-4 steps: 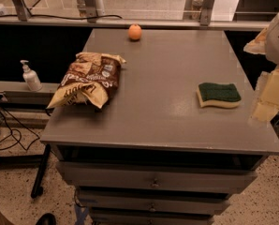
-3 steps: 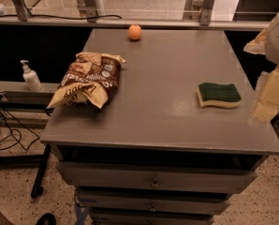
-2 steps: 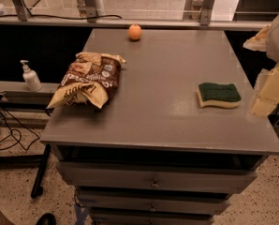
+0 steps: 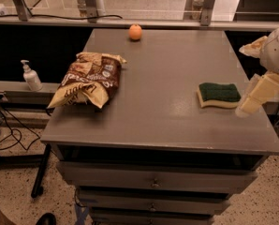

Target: Move sponge near orange

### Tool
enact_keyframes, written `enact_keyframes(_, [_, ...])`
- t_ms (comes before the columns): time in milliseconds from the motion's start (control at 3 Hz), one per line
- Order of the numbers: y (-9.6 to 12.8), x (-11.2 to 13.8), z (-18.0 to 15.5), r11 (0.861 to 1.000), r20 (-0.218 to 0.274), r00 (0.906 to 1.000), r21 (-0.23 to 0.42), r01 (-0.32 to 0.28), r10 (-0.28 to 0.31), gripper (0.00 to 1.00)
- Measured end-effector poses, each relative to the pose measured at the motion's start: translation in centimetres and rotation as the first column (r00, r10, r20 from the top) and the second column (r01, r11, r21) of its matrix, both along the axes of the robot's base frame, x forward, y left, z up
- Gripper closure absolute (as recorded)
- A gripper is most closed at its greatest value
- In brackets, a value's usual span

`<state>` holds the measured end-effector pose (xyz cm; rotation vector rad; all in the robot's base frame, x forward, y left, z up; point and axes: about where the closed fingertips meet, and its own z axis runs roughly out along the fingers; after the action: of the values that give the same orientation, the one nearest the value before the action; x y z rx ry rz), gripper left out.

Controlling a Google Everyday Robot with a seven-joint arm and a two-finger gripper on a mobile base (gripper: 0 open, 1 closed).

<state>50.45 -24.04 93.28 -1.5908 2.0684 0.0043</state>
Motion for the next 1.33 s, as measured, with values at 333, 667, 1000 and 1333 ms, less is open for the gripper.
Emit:
enact_keyframes(333, [-1.4, 2.3, -3.1, 0.996, -0.019, 0.9988, 0.078, 0.046, -0.044, 0.00])
enact_keyframes(667, [-2.6, 4.4, -6.3, 0.988, -0.054, 0.9942, 0.118, 0.099, -0.093, 0.00])
enact_keyframes(1000, [-3.6, 6.1, -8.8, 0.979, -0.087, 0.9873, 0.141, 0.144, -0.133, 0.00])
enact_keyframes(1333, [-4.0, 7.5, -10.3, 0.972, -0.111, 0.9801, 0.150, 0.180, -0.164, 0.18])
